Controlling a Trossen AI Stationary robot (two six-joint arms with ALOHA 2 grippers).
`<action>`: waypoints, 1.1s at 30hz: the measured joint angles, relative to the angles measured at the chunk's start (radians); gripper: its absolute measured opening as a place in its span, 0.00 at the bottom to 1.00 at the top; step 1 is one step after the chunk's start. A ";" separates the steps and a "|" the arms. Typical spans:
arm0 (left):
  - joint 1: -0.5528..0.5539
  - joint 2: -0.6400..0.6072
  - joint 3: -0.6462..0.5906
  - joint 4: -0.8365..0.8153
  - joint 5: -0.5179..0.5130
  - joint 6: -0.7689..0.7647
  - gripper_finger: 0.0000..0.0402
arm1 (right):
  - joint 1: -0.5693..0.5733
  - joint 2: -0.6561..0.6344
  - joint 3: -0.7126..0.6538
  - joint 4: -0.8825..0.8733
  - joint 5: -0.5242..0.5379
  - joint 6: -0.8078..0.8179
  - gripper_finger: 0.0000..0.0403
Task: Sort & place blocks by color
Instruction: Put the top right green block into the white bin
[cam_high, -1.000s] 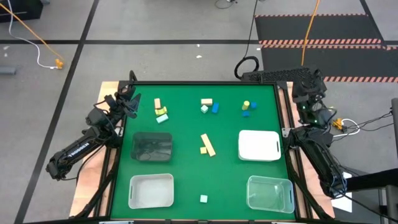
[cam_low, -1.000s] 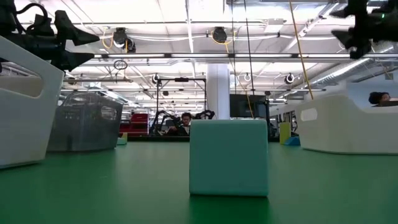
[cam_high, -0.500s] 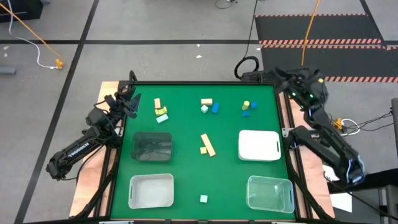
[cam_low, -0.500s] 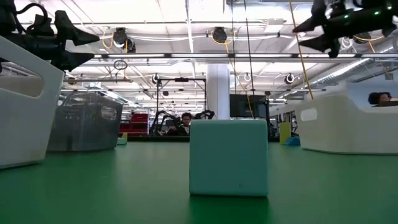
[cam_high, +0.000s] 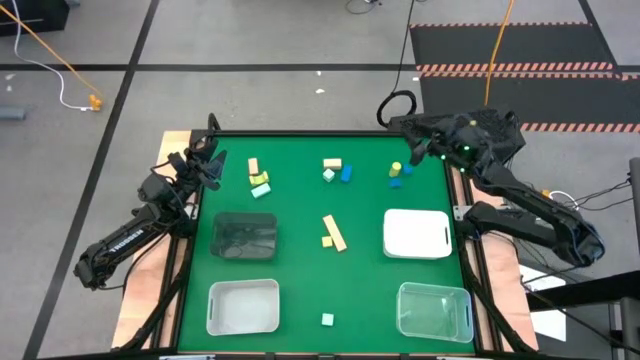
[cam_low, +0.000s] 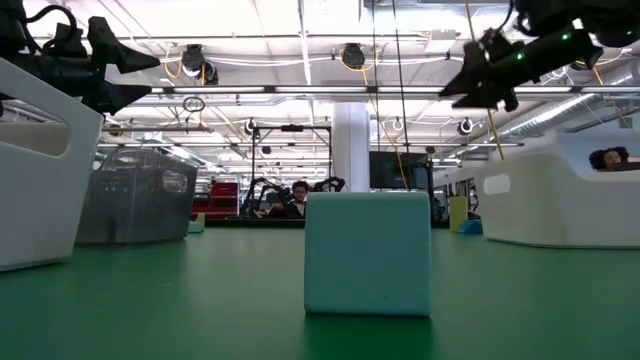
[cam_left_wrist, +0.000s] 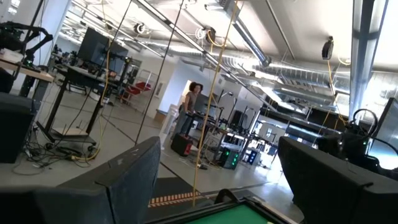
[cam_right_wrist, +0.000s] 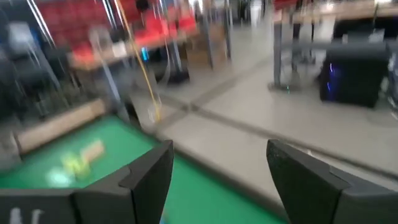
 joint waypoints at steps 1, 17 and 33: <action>0.000 0.000 0.000 0.000 0.000 0.000 0.81 | 0.018 0.011 0.000 -0.038 0.020 -0.017 0.62; 0.000 0.000 0.000 0.000 0.000 0.000 0.81 | 0.170 0.283 0.000 -0.204 0.263 0.274 0.62; 0.000 0.000 0.000 0.000 0.000 0.000 0.81 | 0.171 0.449 0.000 -0.183 0.283 0.452 0.62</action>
